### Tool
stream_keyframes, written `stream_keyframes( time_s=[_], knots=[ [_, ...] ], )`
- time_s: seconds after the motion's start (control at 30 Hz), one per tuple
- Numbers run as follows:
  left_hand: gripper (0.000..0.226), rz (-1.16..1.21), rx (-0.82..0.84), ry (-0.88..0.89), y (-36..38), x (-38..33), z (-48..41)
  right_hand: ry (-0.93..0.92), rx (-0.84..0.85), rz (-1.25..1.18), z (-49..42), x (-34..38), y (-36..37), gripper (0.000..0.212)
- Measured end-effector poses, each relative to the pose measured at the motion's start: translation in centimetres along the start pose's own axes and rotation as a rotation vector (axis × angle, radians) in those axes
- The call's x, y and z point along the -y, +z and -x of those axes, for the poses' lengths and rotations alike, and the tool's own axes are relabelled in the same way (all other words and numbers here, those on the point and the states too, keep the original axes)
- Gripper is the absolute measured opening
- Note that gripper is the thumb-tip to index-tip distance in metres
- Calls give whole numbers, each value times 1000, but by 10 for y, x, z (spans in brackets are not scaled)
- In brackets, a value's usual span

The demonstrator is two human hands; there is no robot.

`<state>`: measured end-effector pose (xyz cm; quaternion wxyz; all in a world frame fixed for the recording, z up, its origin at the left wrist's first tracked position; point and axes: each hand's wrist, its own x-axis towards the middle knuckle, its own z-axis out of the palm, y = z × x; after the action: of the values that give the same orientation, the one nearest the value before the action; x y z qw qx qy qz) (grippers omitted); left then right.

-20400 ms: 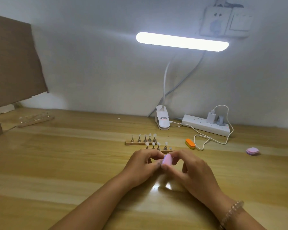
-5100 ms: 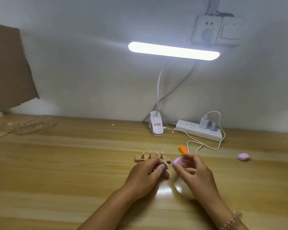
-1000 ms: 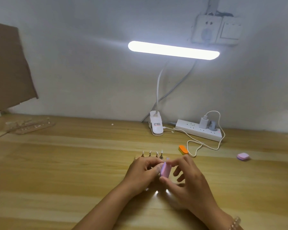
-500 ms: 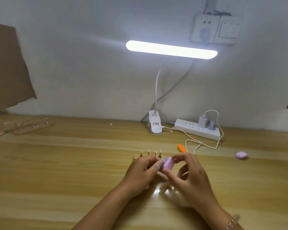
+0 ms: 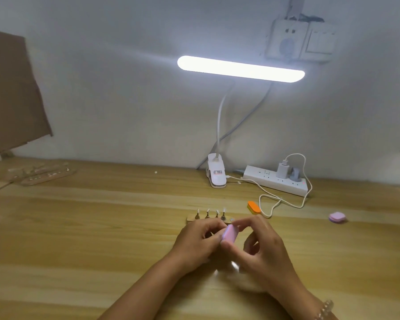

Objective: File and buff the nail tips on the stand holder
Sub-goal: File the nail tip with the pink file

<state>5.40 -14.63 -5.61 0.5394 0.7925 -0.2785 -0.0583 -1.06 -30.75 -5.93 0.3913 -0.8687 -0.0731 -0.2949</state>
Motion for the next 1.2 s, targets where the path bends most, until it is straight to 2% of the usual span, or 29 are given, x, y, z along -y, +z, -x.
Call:
stream_keyframes(
  time_s=[0.13,0.27,0.37,0.5,0.63,0.8,0.9,1.0,1.03,1.13,1.2],
  knots=[
    [25,-7,2,-3,0,0,0,104,-78,-9,-4,-4,-4,29],
    [32,-6,-26,12,-1,0,-1,41,11,-29,-1,0,-1,29],
    [29,-4,-17,9,-1,-1,0,120,-70,-12,-3,-3,-3,29],
    [33,60,-12,-14,-1,-1,-1,-1,5,31,1,3,1,28],
    [25,69,-6,-18,0,0,-2,207,-171,-35,-6,-10,-8,25],
    [25,58,18,11,-1,4,-3,81,24,-8,1,1,0,30],
    [25,56,27,25,0,5,-3,122,-73,57,-2,-3,-2,28],
    [28,79,36,38,-1,4,-3,12,1,91,3,2,0,30],
    [27,77,34,34,-1,4,-3,28,12,71,2,3,0,31],
    [20,47,31,38,-1,5,-3,150,-107,39,-3,-4,-4,30],
    [22,38,37,37,0,5,-3,90,-78,100,0,-2,-4,29]
  ],
)
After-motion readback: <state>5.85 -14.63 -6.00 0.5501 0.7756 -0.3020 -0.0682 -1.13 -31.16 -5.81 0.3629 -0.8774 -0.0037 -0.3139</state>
